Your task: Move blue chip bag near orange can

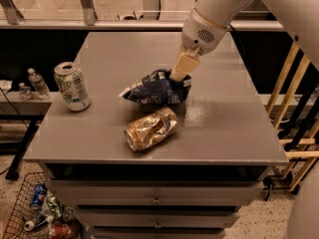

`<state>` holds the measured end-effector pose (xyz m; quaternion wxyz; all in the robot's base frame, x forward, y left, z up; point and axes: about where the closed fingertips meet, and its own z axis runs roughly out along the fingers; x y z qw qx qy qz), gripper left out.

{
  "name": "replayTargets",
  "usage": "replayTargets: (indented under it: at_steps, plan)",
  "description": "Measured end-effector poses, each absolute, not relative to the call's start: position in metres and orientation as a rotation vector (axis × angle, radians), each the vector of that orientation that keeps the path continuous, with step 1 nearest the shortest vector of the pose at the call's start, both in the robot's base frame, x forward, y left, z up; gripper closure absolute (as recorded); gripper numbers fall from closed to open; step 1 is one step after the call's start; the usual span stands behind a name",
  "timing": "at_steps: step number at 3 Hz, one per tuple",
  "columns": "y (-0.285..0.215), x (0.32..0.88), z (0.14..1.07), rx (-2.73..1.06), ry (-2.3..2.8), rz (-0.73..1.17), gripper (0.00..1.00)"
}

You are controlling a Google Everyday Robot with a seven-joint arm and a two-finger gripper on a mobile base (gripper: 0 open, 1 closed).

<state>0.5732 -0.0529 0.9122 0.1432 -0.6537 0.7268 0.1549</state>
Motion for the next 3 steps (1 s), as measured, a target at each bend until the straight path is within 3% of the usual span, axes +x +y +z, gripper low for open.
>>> replayTargets:
  at_steps: [2, 3]
  plan:
    - [-0.0477, 0.5791, 0.9107, -1.871, 2.083, 0.44, 0.12]
    - [-0.0456, 0.5812, 0.91, -1.867, 2.079, 0.438, 0.0]
